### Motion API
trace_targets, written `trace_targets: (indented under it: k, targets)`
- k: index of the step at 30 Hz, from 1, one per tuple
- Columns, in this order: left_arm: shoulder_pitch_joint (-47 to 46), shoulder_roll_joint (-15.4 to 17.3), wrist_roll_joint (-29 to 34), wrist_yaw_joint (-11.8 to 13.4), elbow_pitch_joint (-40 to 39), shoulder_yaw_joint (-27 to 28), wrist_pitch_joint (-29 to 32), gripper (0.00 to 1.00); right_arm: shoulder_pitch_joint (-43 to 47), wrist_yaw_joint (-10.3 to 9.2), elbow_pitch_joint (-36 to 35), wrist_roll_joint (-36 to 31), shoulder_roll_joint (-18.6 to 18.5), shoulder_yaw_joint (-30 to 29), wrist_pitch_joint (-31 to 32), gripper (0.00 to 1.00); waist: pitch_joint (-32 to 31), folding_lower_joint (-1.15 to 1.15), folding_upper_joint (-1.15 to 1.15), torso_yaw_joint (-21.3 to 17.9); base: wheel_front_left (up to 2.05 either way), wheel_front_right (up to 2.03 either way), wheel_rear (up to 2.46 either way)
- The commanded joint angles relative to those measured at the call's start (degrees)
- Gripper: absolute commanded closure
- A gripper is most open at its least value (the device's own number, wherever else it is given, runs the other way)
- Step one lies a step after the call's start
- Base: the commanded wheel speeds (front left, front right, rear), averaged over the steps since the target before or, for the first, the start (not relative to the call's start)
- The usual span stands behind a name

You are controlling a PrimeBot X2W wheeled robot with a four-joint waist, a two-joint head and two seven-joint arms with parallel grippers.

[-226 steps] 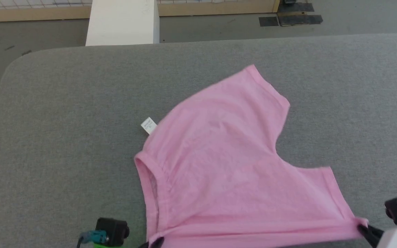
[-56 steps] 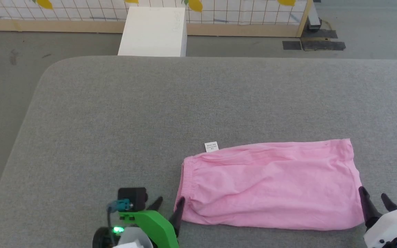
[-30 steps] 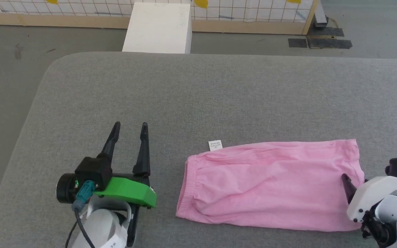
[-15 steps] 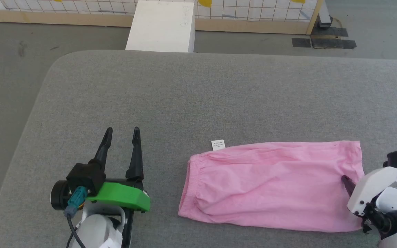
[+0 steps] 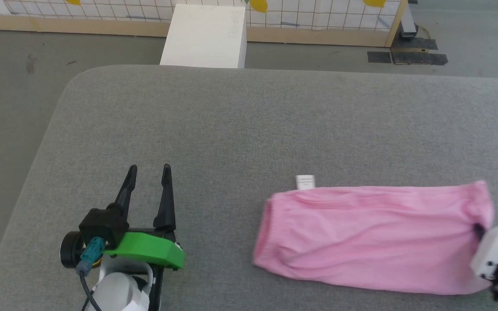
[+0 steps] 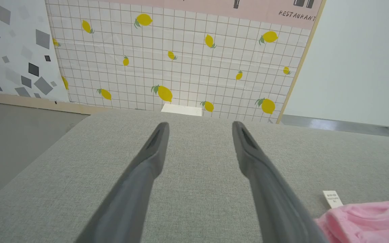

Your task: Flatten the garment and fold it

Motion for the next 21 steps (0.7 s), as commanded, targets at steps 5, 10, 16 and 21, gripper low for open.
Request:
trace_targets:
  k: [5, 10, 16, 21]
  targets:
    - [0.45, -0.26, 0.07, -0.31, 0.01, -0.44, -0.27, 0.00, 2.63, -0.08, -4.63, -7.01, -1.97, -3.69, -0.67, 1.00, 0.03, 0.00, 0.00, 0.25, 0.00, 0.00, 0.00]
    - [0.44, -0.27, -0.18, -0.18, -0.04, -0.74, -0.27, 0.00, 4.92, -0.08, -13.61, -8.36, -0.27, -0.22, 1.80, 1.00, 0.18, 0.00, 0.00, 0.33, 0.00, 0.00, 0.00]
    - [0.45, -0.27, -0.32, -0.25, 0.32, -1.43, -0.27, 0.00, 8.81, -0.08, -28.85, -5.56, -0.11, 12.12, 10.68, 1.00, -0.29, 0.00, 0.00, 0.76, 0.00, 0.00, 0.00]
    - [0.31, -0.28, -0.25, -0.40, 0.61, -1.78, -0.27, 0.00, 9.26, -0.08, -35.19, -4.59, -1.00, 23.31, 16.78, 1.00, -0.59, 0.00, 0.00, 1.01, 0.00, 0.00, 0.00]
